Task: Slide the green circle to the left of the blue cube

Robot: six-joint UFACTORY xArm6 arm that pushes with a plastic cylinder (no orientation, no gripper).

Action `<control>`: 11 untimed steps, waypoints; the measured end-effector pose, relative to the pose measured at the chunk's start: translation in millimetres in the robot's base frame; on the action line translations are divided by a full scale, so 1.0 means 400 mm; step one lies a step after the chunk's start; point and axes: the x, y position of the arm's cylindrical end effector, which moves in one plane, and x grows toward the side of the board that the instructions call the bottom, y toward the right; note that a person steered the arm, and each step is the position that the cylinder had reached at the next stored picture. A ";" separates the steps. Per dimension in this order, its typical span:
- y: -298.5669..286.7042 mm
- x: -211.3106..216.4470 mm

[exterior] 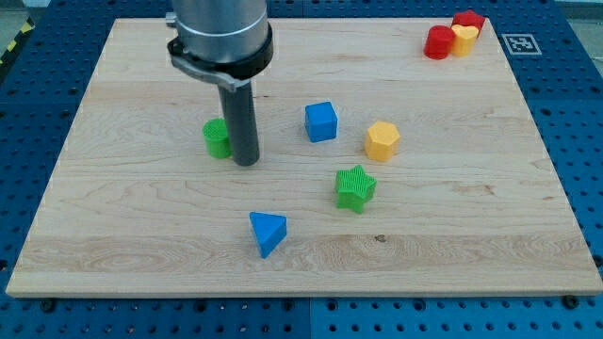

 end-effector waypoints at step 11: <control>-0.107 0.143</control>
